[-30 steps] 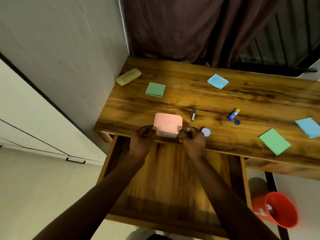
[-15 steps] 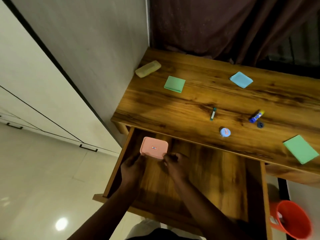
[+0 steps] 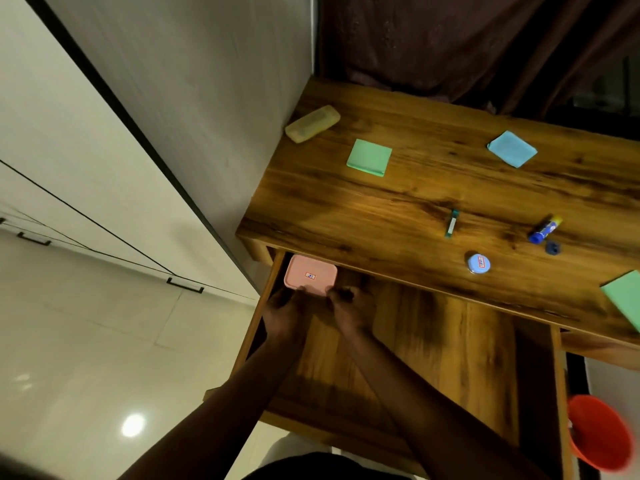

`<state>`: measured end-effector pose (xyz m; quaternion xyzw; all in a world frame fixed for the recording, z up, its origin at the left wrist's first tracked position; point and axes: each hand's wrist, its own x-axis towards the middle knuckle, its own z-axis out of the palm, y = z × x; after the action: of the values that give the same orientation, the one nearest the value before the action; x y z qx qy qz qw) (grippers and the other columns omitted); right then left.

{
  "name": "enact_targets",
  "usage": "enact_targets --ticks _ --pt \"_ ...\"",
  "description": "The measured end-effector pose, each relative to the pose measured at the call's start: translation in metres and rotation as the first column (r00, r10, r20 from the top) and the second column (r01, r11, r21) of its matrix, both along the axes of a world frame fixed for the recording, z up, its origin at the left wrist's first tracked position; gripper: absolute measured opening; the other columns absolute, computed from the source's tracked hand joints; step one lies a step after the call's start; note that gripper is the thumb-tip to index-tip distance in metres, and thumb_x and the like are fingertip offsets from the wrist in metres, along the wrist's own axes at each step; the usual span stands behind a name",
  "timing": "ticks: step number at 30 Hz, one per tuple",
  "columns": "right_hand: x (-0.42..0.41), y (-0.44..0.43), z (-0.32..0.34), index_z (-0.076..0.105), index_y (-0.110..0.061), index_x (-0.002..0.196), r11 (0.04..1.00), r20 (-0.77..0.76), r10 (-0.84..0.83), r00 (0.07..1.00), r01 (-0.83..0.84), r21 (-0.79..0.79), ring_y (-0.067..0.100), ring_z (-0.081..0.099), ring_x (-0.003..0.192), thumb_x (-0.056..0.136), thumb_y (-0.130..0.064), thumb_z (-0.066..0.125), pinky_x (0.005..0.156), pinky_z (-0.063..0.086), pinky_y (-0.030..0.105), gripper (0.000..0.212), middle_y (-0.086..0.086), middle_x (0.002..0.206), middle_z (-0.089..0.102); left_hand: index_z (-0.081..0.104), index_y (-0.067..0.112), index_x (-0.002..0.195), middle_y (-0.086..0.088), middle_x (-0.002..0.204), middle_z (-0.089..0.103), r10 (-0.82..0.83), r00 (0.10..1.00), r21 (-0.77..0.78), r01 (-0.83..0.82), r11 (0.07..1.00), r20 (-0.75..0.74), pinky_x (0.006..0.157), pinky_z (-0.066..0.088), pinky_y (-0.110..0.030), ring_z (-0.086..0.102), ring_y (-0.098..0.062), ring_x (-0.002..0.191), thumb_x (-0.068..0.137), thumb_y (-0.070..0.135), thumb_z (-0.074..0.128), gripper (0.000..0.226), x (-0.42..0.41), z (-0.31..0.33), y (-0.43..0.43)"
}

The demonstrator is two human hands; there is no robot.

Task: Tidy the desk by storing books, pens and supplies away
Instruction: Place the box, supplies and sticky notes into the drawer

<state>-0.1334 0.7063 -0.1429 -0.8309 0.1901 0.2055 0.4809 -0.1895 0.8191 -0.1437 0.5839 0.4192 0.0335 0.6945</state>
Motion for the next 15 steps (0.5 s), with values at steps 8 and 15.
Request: enact_targets --ticks 8,15 --pt "-0.005 -0.009 0.009 0.073 -0.014 0.110 1.000 0.016 -0.012 1.000 0.012 -0.019 0.010 0.060 0.086 0.089 -0.049 0.074 0.053 0.038 0.017 0.041 0.002 0.111 0.071 0.070 0.020 0.121 0.003 0.110 0.076 -0.050 0.998 -0.037 0.049 0.998 -0.038 0.075 0.058 -0.027 0.072 -0.017 0.102 0.098 0.027 0.065 0.024 -0.012 0.012 -0.013" --pt "-0.015 -0.023 0.024 0.070 -0.025 0.084 0.990 0.097 -0.024 0.995 0.010 0.138 0.008 0.074 0.069 0.092 -0.048 0.070 0.067 0.063 0.034 0.024 -0.005 0.078 0.075 0.073 0.013 0.106 -0.007 0.090 0.078 -0.138 0.990 0.022 0.138 0.990 -0.004 0.069 0.063 -0.036 0.077 -0.024 0.080 0.096 0.026 0.068 0.017 -0.016 0.047 -0.023"
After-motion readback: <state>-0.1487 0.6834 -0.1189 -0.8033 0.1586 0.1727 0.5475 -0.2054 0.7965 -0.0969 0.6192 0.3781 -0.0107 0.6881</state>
